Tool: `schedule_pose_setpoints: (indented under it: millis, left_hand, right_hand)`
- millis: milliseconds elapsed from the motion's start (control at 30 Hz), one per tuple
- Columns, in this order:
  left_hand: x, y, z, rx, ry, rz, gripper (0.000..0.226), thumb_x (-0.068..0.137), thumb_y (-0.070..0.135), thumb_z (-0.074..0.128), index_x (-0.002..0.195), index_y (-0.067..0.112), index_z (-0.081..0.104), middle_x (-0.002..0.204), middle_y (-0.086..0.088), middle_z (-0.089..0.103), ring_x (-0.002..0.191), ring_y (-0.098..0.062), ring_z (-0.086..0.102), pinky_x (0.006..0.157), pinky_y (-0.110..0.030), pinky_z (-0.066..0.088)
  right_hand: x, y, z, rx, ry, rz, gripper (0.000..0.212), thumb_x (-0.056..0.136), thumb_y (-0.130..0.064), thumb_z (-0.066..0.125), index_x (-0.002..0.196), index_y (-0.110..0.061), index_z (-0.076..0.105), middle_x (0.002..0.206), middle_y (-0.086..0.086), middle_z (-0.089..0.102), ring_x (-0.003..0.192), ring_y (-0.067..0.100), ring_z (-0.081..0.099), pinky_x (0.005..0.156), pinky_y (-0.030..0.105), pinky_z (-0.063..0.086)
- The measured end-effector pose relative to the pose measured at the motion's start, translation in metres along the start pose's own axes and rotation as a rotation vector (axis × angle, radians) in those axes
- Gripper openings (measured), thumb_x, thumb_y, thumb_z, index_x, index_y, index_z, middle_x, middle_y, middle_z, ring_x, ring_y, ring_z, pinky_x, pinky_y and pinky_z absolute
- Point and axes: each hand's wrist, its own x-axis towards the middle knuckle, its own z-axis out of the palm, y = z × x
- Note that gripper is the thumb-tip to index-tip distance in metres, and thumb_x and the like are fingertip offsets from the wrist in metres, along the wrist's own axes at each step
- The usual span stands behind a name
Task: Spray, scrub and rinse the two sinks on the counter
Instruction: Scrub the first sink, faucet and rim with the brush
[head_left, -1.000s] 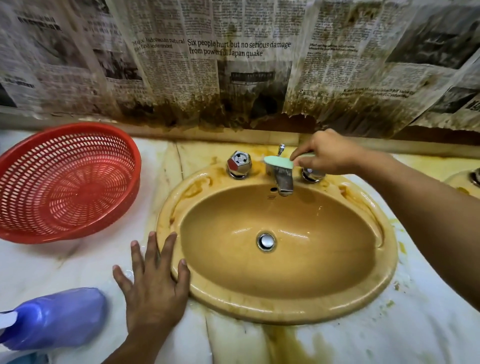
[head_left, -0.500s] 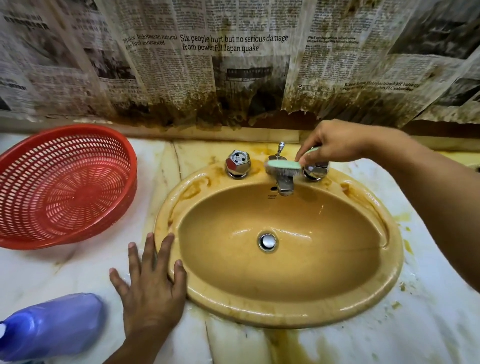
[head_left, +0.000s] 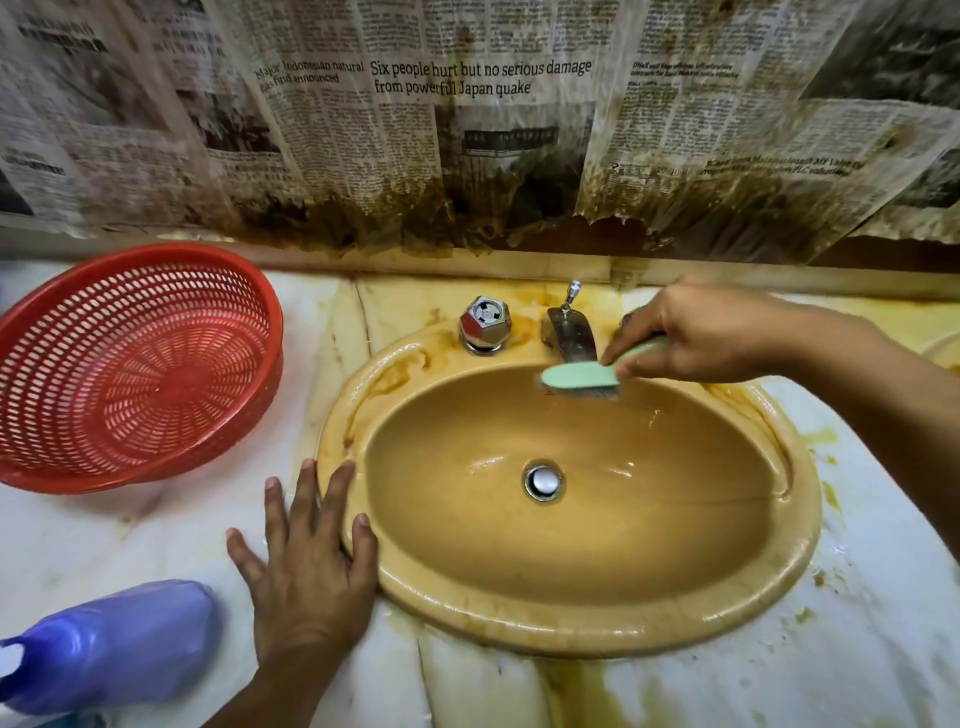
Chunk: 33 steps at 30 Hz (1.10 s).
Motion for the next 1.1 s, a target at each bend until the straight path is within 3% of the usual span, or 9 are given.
schedule_pose_setpoints:
  millis: [133, 333, 467, 600, 667, 800, 900, 967, 1100]
  left_hand:
    - [0.0, 0.001, 0.0, -0.003, 0.012, 0.003, 0.066, 0.095, 0.058, 0.013, 0.161, 0.05, 0.016, 0.173, 0.009, 0.009, 0.16, -0.02, -0.005, 0.121, -0.064, -0.004]
    - [0.001, 0.0, 0.0, -0.002, 0.014, 0.006, 0.066, 0.096, 0.059, 0.012, 0.161, 0.049, 0.017, 0.173, 0.008, 0.011, 0.16, -0.02, -0.004, 0.122, -0.065, -0.004]
    - [0.001, -0.001, 0.0, -0.012, 0.016, 0.006, 0.065, 0.096, 0.059, 0.013, 0.161, 0.05, 0.016, 0.173, 0.008, 0.011, 0.16, -0.02, -0.004, 0.122, -0.065, -0.005]
    - [0.002, -0.002, 0.001, -0.008, 0.022, 0.013, 0.065, 0.096, 0.058, 0.013, 0.161, 0.049, 0.017, 0.173, 0.008, 0.012, 0.16, -0.021, -0.002, 0.122, -0.066, -0.003]
    - [0.002, -0.002, 0.002, 0.001, 0.023, 0.01, 0.065, 0.096, 0.058, 0.013, 0.161, 0.049, 0.016, 0.173, 0.007, 0.013, 0.16, -0.021, -0.001, 0.122, -0.066, -0.003]
    - [0.003, -0.002, 0.002, -0.005, 0.032, 0.013, 0.065, 0.096, 0.056, 0.016, 0.16, 0.049, 0.019, 0.172, 0.008, 0.015, 0.16, -0.022, 0.001, 0.121, -0.066, -0.001]
    - [0.004, -0.002, 0.004, 0.007, 0.031, 0.02, 0.065, 0.096, 0.055, 0.017, 0.161, 0.049, 0.017, 0.173, 0.008, 0.014, 0.16, -0.022, 0.002, 0.121, -0.066, 0.0]
    - [0.005, -0.004, 0.004, 0.01, 0.036, 0.017, 0.065, 0.096, 0.055, 0.017, 0.161, 0.05, 0.016, 0.173, 0.008, 0.015, 0.16, -0.022, 0.002, 0.121, -0.067, 0.001]
    - [0.005, -0.004, 0.003, 0.002, 0.034, 0.021, 0.065, 0.096, 0.057, 0.015, 0.161, 0.05, 0.015, 0.173, 0.009, 0.013, 0.16, -0.022, 0.0, 0.121, -0.067, -0.001]
  right_hand:
    - [-0.011, 0.013, -0.004, 0.092, -0.071, 0.053, 0.018, 0.09, -0.039, 0.076, 0.108, -0.042, 0.08, 0.112, -0.02, 0.074, 0.094, -0.004, 0.062, 0.085, 0.03, 0.052]
    - [0.01, 0.014, 0.001, 0.131, 0.178, 0.092, 0.02, 0.093, -0.041, 0.072, 0.112, -0.037, 0.079, 0.11, -0.007, 0.076, 0.114, 0.019, 0.062, 0.098, 0.04, 0.051]
    - [0.028, 0.019, -0.002, 0.058, 0.136, 0.207, 0.021, 0.096, -0.04, 0.069, 0.111, -0.031, 0.08, 0.093, -0.008, 0.071, 0.104, 0.02, 0.054, 0.089, 0.033, 0.046]
    - [0.046, 0.019, 0.006, 0.015, 0.209, 0.244, 0.021, 0.097, -0.04, 0.067, 0.113, -0.033, 0.079, 0.118, 0.001, 0.073, 0.112, 0.023, 0.057, 0.09, 0.035, 0.051]
    - [0.05, 0.012, 0.01, 0.076, 0.184, 0.189, 0.021, 0.096, -0.039, 0.069, 0.114, -0.032, 0.079, 0.113, -0.003, 0.074, 0.115, 0.023, 0.061, 0.093, 0.034, 0.05]
    - [0.045, 0.024, -0.017, 0.169, 0.007, 0.224, 0.017, 0.092, -0.038, 0.074, 0.106, -0.03, 0.082, 0.082, -0.013, 0.07, 0.078, 0.013, 0.062, 0.074, 0.027, 0.045]
    - [0.051, 0.027, -0.01, -0.057, 0.108, 0.203, 0.021, 0.096, -0.038, 0.071, 0.11, -0.027, 0.081, 0.108, -0.009, 0.075, 0.106, 0.019, 0.061, 0.092, 0.032, 0.046]
    - [0.056, 0.015, 0.0, -0.057, 0.139, 0.132, 0.023, 0.097, -0.036, 0.069, 0.115, -0.027, 0.079, 0.118, -0.006, 0.075, 0.114, 0.019, 0.062, 0.093, 0.03, 0.046]
    - [0.05, 0.013, -0.021, 0.117, -0.047, 0.158, 0.016, 0.092, -0.038, 0.075, 0.107, -0.034, 0.081, 0.092, -0.009, 0.073, 0.087, 0.015, 0.064, 0.076, 0.031, 0.045]
